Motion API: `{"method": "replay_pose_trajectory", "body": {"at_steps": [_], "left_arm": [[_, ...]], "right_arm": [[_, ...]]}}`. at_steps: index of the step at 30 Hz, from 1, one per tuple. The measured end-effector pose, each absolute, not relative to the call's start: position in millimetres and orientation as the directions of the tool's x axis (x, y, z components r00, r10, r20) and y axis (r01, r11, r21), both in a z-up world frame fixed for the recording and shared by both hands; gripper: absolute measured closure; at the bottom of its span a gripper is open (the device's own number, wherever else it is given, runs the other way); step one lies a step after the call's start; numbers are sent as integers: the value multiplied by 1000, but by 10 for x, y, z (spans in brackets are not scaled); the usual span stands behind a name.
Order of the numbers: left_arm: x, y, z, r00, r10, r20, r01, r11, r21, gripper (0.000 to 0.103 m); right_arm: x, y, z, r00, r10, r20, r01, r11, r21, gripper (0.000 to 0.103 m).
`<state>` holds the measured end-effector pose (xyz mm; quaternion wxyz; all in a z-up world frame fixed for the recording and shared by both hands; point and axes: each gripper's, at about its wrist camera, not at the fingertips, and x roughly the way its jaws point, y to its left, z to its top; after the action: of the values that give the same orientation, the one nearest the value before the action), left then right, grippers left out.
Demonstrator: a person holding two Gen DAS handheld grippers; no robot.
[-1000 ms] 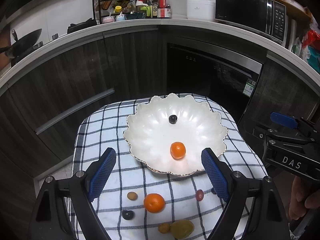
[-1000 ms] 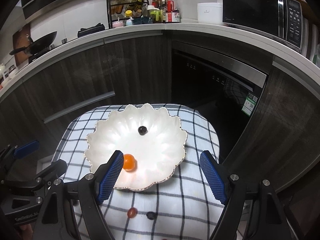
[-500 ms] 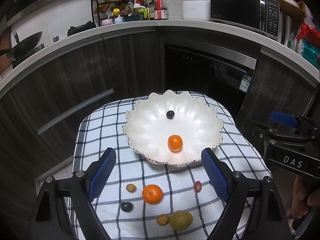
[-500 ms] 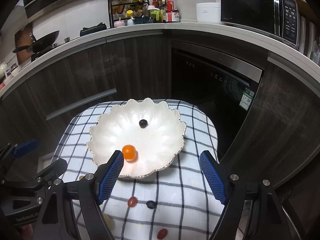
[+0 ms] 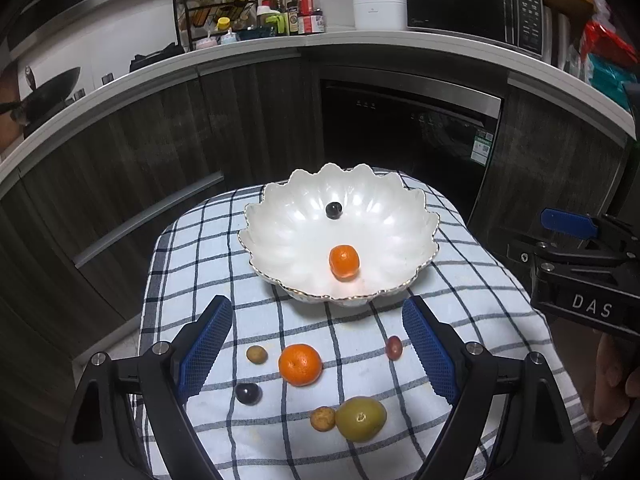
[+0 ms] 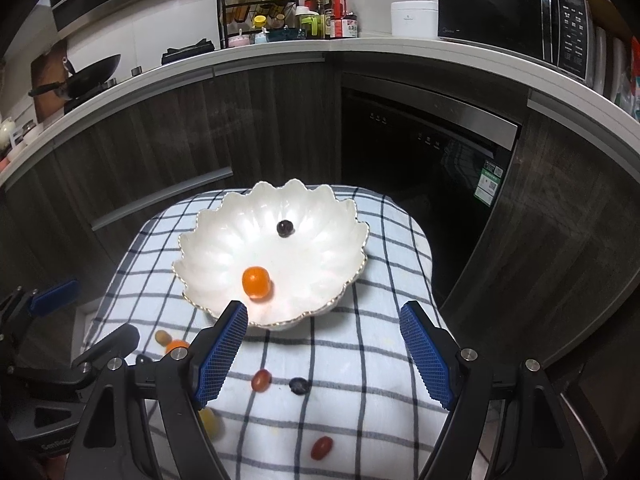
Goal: Organize fruits
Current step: 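Withdraw both tools from the bowl toward the remaining fruits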
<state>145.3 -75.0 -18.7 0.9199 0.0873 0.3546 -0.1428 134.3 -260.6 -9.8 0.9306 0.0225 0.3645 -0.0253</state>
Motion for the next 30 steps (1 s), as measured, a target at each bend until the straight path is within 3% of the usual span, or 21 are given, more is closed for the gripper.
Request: {"method": "replay_pose_trajectory", "body": {"at_steps": [30], "left_arm": [[1065, -800, -753, 719, -218, -660, 370, 924, 98, 16]], "right_arm": [[960, -2609, -752, 679, -53, -732, 86, 996, 8, 24]]}}
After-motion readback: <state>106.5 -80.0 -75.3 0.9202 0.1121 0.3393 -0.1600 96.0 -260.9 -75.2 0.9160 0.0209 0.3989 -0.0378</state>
